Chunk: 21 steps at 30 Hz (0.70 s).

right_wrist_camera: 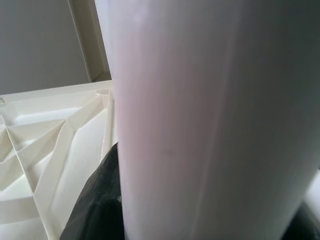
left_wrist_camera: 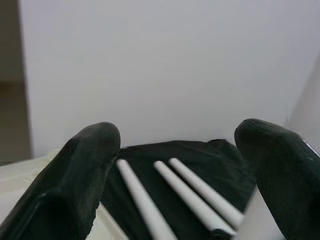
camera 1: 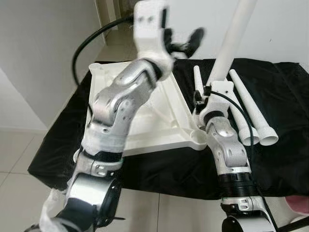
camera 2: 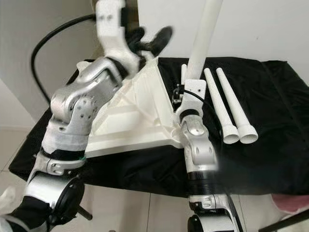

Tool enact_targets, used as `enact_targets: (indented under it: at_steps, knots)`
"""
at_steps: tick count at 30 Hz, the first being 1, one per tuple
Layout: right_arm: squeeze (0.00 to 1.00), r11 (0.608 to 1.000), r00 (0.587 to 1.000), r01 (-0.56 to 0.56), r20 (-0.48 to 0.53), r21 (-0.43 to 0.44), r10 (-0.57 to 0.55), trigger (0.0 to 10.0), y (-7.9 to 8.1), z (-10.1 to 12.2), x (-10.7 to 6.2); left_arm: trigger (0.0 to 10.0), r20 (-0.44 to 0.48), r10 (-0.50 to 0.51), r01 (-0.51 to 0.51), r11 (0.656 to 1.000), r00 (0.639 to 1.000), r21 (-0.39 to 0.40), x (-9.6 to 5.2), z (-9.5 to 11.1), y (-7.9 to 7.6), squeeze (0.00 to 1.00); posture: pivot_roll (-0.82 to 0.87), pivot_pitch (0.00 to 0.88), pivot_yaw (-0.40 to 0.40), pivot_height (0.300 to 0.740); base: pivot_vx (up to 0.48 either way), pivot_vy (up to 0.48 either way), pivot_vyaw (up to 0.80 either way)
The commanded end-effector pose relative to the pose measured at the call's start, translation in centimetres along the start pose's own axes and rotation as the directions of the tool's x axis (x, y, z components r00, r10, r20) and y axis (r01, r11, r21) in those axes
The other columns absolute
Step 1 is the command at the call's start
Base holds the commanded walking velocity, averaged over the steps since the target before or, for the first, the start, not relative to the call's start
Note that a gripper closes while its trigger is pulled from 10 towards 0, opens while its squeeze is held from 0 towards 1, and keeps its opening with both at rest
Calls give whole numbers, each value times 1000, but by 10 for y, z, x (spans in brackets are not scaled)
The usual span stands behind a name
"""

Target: Building children table

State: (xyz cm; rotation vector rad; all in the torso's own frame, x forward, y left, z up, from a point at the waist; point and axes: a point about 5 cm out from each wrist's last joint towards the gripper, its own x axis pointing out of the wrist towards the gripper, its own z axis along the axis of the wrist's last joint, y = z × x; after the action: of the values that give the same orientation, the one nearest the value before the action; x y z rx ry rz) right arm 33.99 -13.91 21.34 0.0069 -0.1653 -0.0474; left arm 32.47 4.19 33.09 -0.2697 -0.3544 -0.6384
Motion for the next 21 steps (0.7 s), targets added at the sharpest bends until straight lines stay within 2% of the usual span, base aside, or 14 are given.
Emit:
enact_targets:
  at_steps: [1,6,13,18,21]
  knots:
    - [0,1000,1000,-10,26,14,10,10000,0,3,-4,10000,-22,-64,65,998,998,17,-9,-10,0,0,-80,44,73,740,0,0,0]
    - [0,1000,1000,-8,26,19,7,10000,-5,2,-12,10000,-70,-24,23,1000,997,-7,-21,-29,5,0,-84,49,83,740,0,0,0]
    - [0,1000,1000,-16,23,8,16,10000,-7,-2,-17,10000,-76,13,-13,1000,997,8,-30,-40,11,0,-81,30,88,740,0,0,0]
    - [0,999,999,-49,19,7,49,10000,-6,-6,-23,10000,-122,78,-70,995,989,69,-52,-63,26,0,-90,16,92,740,0,0,0]
    - [0,998,998,-55,31,1,55,10000,-7,-4,-24,10000,-128,77,-68,995,989,75,-56,-67,28,0,-94,19,91,740,0,0,0]
